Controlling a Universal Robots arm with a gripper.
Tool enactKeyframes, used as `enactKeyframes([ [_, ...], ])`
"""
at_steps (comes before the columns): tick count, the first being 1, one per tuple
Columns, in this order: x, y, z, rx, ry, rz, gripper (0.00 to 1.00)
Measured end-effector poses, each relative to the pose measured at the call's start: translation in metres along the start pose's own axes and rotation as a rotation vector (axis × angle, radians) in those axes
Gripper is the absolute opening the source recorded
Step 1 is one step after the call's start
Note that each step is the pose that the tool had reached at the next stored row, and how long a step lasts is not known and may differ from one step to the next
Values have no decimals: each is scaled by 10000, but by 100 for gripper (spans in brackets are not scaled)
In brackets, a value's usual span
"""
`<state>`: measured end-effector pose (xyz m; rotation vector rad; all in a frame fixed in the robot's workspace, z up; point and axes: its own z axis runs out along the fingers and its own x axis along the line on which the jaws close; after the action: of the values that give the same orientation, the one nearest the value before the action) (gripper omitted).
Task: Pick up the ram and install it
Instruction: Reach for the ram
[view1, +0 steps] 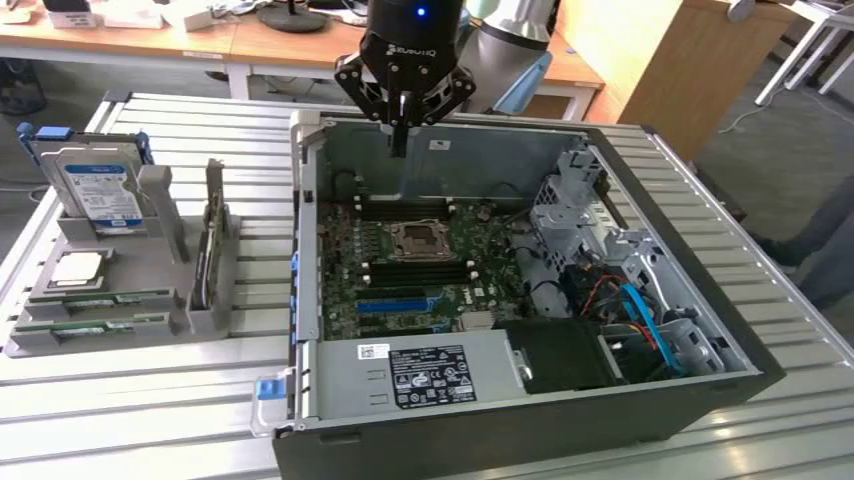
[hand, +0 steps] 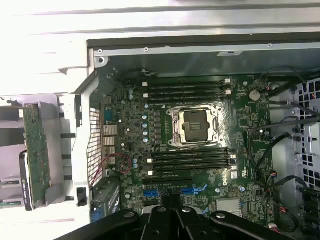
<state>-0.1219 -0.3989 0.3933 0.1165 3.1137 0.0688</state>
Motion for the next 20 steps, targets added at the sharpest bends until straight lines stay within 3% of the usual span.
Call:
enactKeyframes([
  [20,211,-15,-5,0,0,1,11],
])
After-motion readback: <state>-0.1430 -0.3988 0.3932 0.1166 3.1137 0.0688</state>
